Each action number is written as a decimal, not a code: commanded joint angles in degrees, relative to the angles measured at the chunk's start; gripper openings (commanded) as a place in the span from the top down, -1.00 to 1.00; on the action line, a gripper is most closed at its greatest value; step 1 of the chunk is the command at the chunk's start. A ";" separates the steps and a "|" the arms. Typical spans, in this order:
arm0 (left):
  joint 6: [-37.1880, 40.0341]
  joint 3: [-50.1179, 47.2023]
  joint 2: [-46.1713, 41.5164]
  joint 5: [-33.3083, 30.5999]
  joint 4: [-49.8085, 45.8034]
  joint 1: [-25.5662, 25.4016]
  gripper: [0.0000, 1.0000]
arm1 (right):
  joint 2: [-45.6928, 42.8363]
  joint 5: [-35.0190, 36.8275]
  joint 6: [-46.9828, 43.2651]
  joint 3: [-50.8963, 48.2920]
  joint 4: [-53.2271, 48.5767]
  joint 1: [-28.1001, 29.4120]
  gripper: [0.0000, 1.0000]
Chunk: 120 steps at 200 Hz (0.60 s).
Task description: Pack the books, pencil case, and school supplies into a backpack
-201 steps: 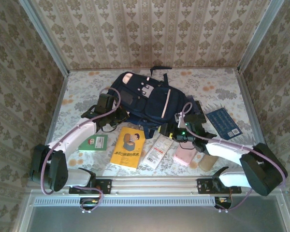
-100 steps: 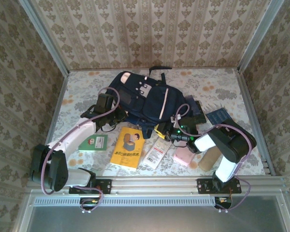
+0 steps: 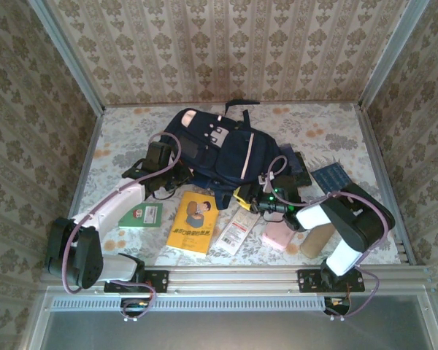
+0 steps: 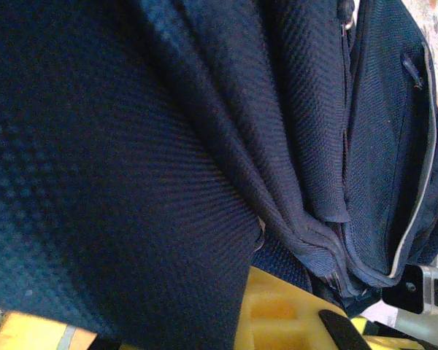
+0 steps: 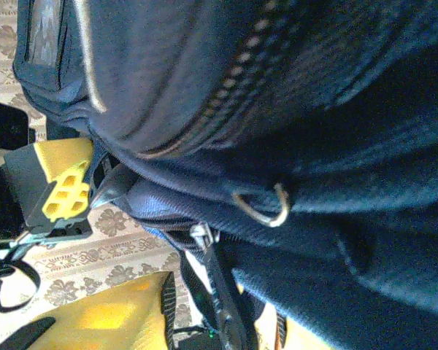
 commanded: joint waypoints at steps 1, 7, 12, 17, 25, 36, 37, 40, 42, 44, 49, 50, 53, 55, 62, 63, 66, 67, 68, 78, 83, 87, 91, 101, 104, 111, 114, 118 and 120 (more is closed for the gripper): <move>0.85 -0.24 -1.63 1.43 1.46 -0.08 1.00 | -3.89 -0.39 -3.73 -0.26 -7.41 -0.34 0.14; 0.84 -0.34 -1.63 1.43 1.44 -0.08 1.00 | -4.57 -0.41 -4.26 -0.16 -8.60 -0.37 0.14; 0.80 -0.35 -1.63 1.43 1.33 -0.07 1.00 | -5.12 -0.38 -4.69 -0.04 -9.46 -0.46 0.14; 0.79 -0.34 -1.64 1.37 1.31 0.00 1.00 | -5.62 -0.36 -4.97 -0.09 -10.28 -0.60 0.14; 0.88 -0.34 -1.71 1.35 1.30 -0.07 1.00 | -6.43 -0.31 -5.37 -0.24 -11.34 -0.81 0.14; 0.89 -0.35 -1.81 1.34 1.22 -0.08 1.00 | -7.50 -0.29 -5.67 -0.54 -12.34 -1.24 0.14; 0.88 -0.35 -1.81 1.34 1.22 -0.08 1.00 | -7.69 -0.28 -5.77 -0.64 -12.47 -1.32 0.14; 0.89 -0.34 -1.81 1.34 1.18 -0.03 1.00 | -7.87 -0.25 -5.86 -0.68 -12.59 -1.41 0.14; 0.92 -0.32 -1.81 1.34 1.14 -0.07 1.00 | -8.02 -0.20 -5.92 -0.76 -12.78 -1.47 0.14; 0.89 -0.29 -1.87 1.34 1.13 -0.07 1.00 | -8.24 -0.19 -6.03 -0.83 -12.97 -1.58 0.14; 0.89 -0.30 -1.89 1.34 1.12 -0.06 1.00 | -8.81 -0.09 -6.18 -0.95 -13.53 -1.82 0.14; 0.88 -0.32 -1.89 1.34 1.12 -0.07 1.00 | -8.81 -0.09 -6.18 -0.95 -13.53 -1.82 0.14; 0.81 -0.26 -1.90 1.34 1.19 -0.07 1.00 | -9.13 0.07 -6.32 -1.02 -13.86 -1.90 0.14; 0.79 -0.25 -1.90 1.34 1.16 -0.07 1.00 | -9.20 0.13 -6.38 -1.03 -13.95 -1.93 0.14; 0.79 -0.25 -1.90 1.35 1.13 -0.07 1.00 | -9.62 0.16 -6.64 -1.07 -14.48 -2.09 0.15; 0.83 -0.21 -1.90 1.35 1.17 -0.07 1.00 | -9.67 0.18 -6.67 -1.06 -14.52 -2.11 0.15; 0.79 -0.17 -1.87 1.34 1.13 -0.03 1.00 | -9.83 0.20 -6.70 -1.00 -14.63 -2.13 0.15; 0.79 -0.21 -1.84 1.34 1.13 -0.05 1.00 | -9.81 0.24 -6.75 -0.98 -14.64 -2.14 0.15; 0.79 -0.23 -1.82 1.34 1.13 -0.07 1.00 | -9.85 0.26 -6.73 -0.97 -14.65 -2.14 0.15; 0.70 -0.22 -1.81 1.42 1.22 -0.06 1.00 | -9.84 0.28 -6.70 -0.83 -14.50 -2.14 0.15; 0.64 -0.17 -1.81 1.48 1.26 -0.08 1.00 | -9.73 0.15 -6.58 -0.71 -14.32 -2.14 0.16; 0.61 -0.24 -1.81 1.43 1.33 -0.08 1.00 | -9.48 0.12 -6.40 -0.54 -14.02 -2.14 0.17; 0.53 -0.22 -1.81 1.43 1.41 -0.03 1.00 | -9.32 0.06 -6.30 -0.48 -13.77 -2.18 0.17; 0.44 -0.19 -1.80 1.52 1.44 -0.12 1.00 | -8.73 -0.12 -5.86 -0.25 -12.98 -2.16 0.19; 0.39 -0.23 -1.74 1.56 1.39 -0.09 1.00 | -8.49 -0.09 -5.72 -0.18 -12.72 -2.18 0.19; 0.35 -0.20 -1.72 1.60 1.47 -0.14 1.00 | -8.01 -0.28 -5.34 -0.02 -11.85 -2.14 0.21; 0.35 -0.20 -1.77 1.60 1.43 -0.21 1.00 | -7.70 -0.42 -5.16 0.02 -11.51 -2.14 0.22; 0.35 -0.17 -1.87 1.60 1.40 -0.23 1.00 | -7.34 -0.50 -4.96 0.14 -10.95 -2.14 0.24; 0.35 -0.17 -1.82 1.60 1.41 -0.20 1.00 | -7.21 -0.50 -4.91 0.16 -10.87 -2.14 0.24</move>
